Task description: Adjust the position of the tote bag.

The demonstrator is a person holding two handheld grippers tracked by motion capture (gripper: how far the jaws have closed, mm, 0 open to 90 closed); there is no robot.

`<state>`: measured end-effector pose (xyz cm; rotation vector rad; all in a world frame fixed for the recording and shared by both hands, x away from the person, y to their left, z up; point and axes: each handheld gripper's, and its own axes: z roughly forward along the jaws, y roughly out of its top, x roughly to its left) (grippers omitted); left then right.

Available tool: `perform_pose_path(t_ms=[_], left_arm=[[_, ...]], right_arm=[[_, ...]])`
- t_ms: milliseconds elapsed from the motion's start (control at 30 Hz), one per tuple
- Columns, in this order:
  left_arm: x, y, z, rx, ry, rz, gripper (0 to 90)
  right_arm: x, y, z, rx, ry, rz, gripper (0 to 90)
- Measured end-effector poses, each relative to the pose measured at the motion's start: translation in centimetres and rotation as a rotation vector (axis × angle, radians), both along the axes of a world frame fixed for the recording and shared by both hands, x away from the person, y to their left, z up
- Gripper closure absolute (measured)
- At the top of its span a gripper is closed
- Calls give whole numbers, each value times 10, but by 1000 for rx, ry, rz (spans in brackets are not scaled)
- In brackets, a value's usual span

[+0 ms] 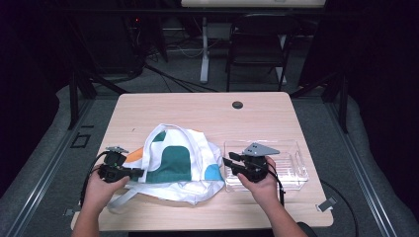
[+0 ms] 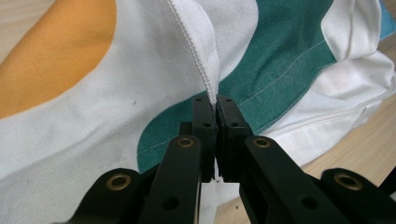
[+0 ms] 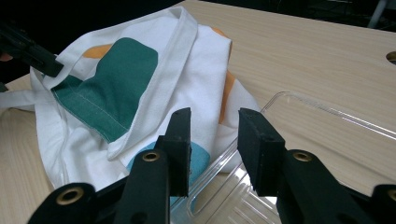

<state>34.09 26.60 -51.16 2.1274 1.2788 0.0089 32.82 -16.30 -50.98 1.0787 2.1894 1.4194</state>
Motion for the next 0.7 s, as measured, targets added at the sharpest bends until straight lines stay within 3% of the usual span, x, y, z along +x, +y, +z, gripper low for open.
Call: perform_pose_path(t_ms=[367,467,600,700], left_arm=[[-3,6,21,-44,-89,19,884],[-3,8,26,-55,-101,19,884],[-1,11,30,-73,-129,32,884],[1,11,33,-81,-145,31,884]], right_arm=[[-4,3,7,-13,-11,-4,672],[-6,8,10,-34,-19,11,679],[-9,16,14,-102,-35,36,686],[-11,21,19,-106,-41,47,691]])
